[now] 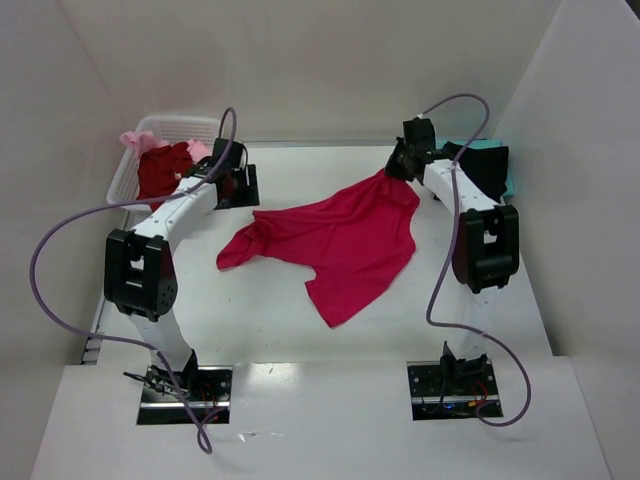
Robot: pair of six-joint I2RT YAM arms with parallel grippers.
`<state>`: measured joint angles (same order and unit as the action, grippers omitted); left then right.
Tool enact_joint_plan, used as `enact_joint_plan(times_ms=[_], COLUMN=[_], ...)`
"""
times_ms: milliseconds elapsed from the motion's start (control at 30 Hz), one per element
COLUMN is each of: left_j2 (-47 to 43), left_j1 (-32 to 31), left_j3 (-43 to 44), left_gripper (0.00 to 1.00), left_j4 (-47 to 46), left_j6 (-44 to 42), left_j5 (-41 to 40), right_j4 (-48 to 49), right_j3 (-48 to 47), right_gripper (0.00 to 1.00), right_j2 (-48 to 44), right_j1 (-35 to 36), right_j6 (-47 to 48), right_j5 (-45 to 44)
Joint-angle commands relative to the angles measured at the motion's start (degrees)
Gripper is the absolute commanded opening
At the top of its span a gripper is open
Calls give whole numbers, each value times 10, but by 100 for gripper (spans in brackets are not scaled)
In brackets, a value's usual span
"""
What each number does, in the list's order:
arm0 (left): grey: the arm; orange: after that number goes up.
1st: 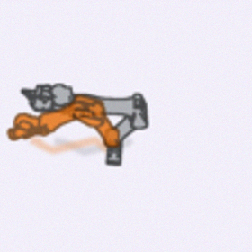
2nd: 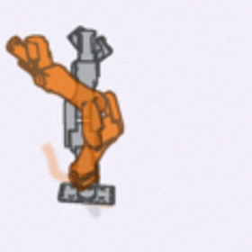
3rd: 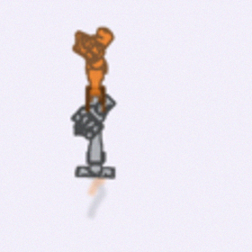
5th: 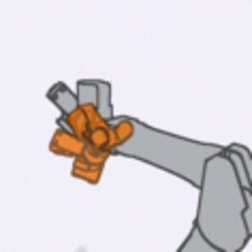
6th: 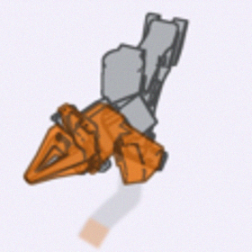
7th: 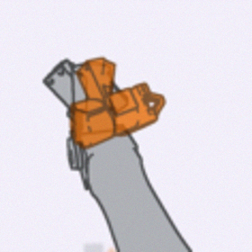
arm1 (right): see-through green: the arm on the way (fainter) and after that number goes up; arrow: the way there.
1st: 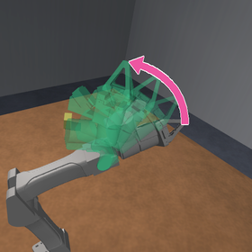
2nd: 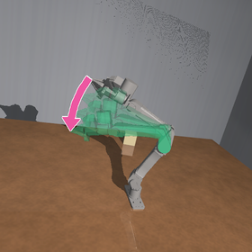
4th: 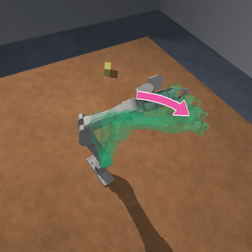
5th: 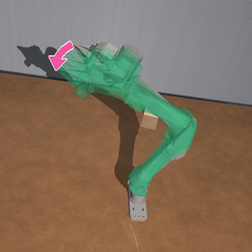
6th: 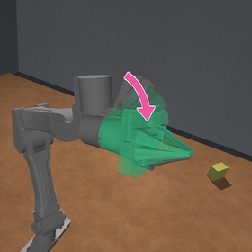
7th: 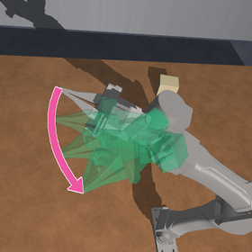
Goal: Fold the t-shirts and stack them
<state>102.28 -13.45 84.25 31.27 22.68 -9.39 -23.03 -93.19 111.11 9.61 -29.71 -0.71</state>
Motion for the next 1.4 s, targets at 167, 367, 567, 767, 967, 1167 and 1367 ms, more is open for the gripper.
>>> enact_joint_plan(times_ms=[167, 367, 567, 767, 967, 1167, 1367], left_j2=[-46, -129, -183, -218, -256, -237, -187], left_j1=[25, 25, 25, 25, 62, 62, 62], left_j3=[9, -113, -197, -265, -335, -348, -349], left_gripper=[90, 93, 91, 91, 85, 78, 69], left_j4=[13, 34, 44, 40, -2, -31, -59], left_j6=[-10, 7, 80, 164, 235, 268, 279], left_j5=[12, 87, 68, 54, 47, 5, -11], right_j4=[38, 18, 50, 35, 47, 52, 58], right_j3=[-99, -56, 131, 247, 296, 301, 307], right_gripper=[23, 98, 100, 100, 100, 100, 100], right_j2=[55, -6, -179, -244, -284, -284, -289], right_j1=[-7, -7, -7, 7, 7, 7, 7], right_j6=[24, 23, -14, -26, -32, -26, -15], right_j5=[13, 29, 52, 71, 77, 103, 109])
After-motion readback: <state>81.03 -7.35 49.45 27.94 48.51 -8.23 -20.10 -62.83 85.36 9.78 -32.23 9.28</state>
